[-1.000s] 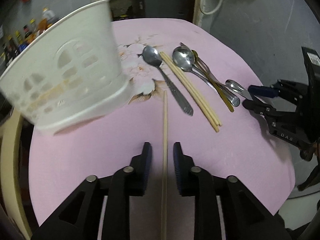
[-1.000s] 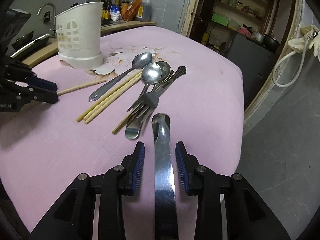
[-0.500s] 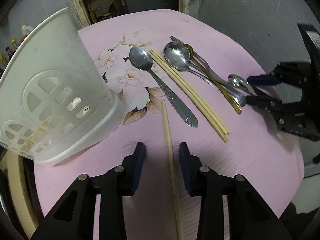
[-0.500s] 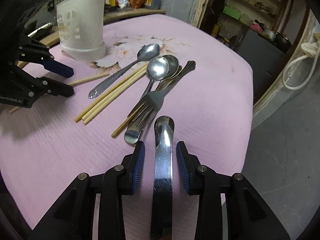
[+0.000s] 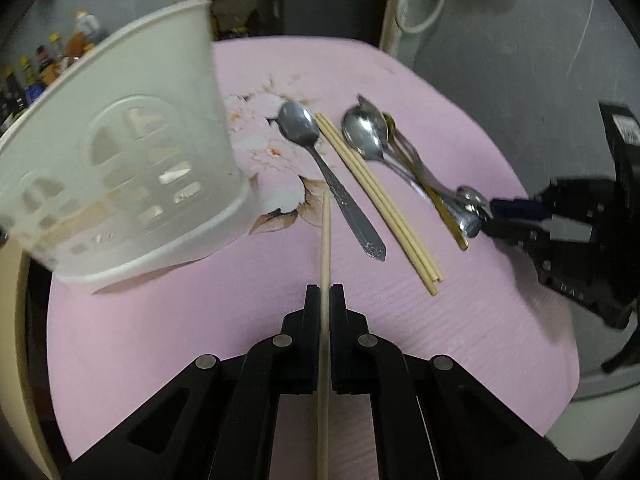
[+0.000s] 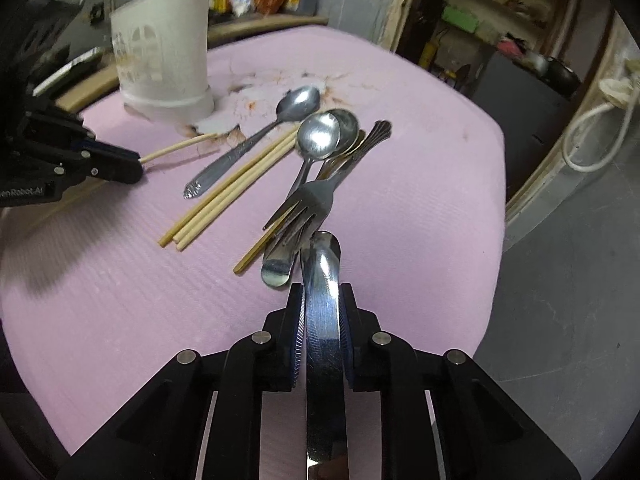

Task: Organize utensils
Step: 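Lift the chopstick with the left tool while the right tool lifts the knife, then carry the chopstick and knife over the white holder and lower them in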

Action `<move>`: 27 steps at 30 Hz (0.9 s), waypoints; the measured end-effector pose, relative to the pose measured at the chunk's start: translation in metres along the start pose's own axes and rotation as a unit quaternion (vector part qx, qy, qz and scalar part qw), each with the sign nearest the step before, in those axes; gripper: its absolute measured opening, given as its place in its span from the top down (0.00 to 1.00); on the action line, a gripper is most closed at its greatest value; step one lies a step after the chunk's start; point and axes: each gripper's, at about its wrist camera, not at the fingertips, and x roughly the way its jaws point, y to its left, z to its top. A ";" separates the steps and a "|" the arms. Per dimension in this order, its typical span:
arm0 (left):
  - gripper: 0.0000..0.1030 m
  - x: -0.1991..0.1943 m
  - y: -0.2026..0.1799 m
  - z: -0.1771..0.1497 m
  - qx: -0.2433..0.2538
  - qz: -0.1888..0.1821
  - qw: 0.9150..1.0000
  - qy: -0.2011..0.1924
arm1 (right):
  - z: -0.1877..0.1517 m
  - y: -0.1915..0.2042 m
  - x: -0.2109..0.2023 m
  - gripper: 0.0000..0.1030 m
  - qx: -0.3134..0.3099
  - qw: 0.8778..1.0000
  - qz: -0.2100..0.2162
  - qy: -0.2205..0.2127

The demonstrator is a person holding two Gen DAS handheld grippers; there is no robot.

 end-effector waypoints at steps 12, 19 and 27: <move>0.98 -0.053 -0.007 -0.038 -0.052 0.009 0.984 -0.172 | -0.036 0.012 -0.059 0.87 0.055 0.978 -0.029 -0.197; 0.98 -0.079 -0.007 -0.048 -0.068 0.048 0.958 -0.274 | -0.030 0.028 -0.075 0.87 0.060 0.959 -0.041 -0.276; 0.98 -0.104 -0.013 -0.054 -0.065 0.080 0.931 -0.350 | -0.024 0.042 -0.100 0.87 0.065 0.930 -0.059 -0.358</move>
